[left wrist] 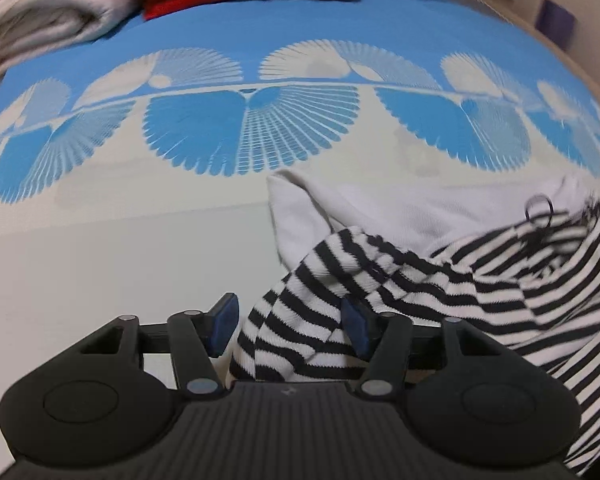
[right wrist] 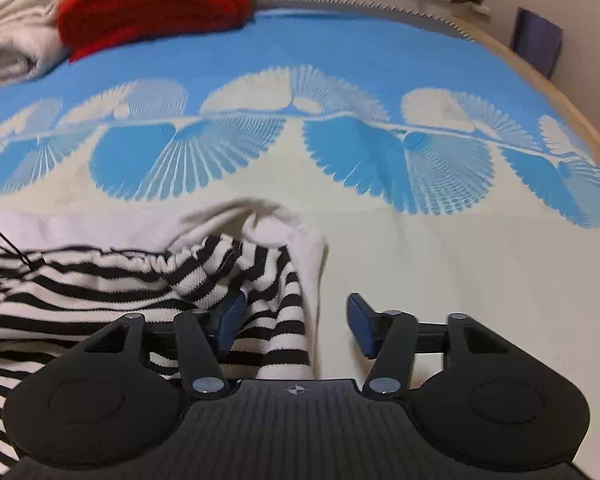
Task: Fold small clothes
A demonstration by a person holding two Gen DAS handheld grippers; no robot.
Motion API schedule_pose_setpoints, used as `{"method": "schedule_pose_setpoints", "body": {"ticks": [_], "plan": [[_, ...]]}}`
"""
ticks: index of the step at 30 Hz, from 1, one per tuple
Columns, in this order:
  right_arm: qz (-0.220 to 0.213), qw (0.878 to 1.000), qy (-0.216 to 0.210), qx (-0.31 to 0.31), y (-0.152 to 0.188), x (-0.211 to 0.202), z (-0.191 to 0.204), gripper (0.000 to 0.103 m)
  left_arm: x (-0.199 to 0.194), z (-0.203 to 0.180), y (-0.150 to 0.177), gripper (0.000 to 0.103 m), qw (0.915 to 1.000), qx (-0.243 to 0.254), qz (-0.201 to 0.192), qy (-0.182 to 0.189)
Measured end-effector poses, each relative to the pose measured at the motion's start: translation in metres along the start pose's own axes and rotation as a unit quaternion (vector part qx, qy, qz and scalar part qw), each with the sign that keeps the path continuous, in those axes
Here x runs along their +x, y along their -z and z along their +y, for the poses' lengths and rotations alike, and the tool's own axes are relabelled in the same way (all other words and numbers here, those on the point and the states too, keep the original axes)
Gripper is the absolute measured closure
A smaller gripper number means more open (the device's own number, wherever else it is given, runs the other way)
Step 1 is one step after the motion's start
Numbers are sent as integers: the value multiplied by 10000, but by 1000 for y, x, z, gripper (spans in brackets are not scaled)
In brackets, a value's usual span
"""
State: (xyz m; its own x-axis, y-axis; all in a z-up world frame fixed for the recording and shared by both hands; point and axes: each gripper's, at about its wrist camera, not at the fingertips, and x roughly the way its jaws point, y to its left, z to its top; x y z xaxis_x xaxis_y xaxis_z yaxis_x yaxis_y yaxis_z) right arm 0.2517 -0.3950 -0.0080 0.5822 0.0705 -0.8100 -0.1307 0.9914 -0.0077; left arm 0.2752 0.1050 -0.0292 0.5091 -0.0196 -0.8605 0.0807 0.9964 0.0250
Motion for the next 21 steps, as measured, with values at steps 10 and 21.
{"method": "schedule_pose_setpoints", "body": {"ticks": [10,21], "plan": [[-2089,9758,-136,637,-43,-65,-4,101,-53,40,-29,100,9824,-845,-1630,-353],[-880,9938,540,420,-68,46,21,100,40,44,-57,100,9891,-1240,-646,-471]]}}
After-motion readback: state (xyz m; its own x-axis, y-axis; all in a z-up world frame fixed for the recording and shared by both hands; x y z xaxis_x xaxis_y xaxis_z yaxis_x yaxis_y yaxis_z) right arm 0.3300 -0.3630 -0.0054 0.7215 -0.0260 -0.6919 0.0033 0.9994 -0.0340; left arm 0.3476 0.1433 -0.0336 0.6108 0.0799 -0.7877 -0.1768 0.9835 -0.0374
